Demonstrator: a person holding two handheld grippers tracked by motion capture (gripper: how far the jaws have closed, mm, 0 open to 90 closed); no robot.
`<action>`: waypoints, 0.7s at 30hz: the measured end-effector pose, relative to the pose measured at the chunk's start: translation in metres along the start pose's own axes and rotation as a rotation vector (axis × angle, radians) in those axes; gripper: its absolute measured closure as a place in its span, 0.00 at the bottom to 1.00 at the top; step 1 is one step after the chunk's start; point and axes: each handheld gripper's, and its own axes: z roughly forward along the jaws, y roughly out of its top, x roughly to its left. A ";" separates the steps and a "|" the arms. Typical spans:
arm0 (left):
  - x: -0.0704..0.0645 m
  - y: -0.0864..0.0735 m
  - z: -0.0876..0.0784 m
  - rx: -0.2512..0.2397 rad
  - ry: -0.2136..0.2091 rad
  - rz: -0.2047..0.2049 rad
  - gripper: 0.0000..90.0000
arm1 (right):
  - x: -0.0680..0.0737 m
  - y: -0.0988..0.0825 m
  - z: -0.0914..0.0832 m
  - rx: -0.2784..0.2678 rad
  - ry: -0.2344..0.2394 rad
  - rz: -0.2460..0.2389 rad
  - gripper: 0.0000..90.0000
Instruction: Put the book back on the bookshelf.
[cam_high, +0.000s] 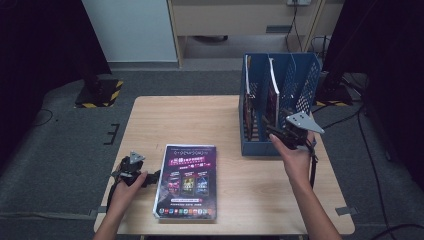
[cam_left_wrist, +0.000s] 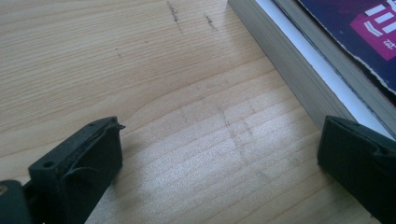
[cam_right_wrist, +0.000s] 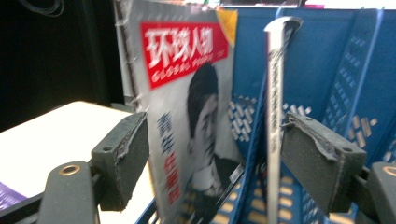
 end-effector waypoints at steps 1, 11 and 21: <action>0.000 0.000 0.000 0.000 0.000 0.000 0.00 | 0.002 -0.004 -0.002 0.007 0.005 -0.002 0.26; 0.000 0.000 0.000 0.001 -0.004 -0.002 0.00 | 0.038 -0.033 -0.006 0.073 0.116 -0.026 0.21; 0.002 0.001 -0.002 -0.010 -0.026 -0.009 0.03 | 0.074 -0.048 -0.001 0.133 0.224 -0.057 0.20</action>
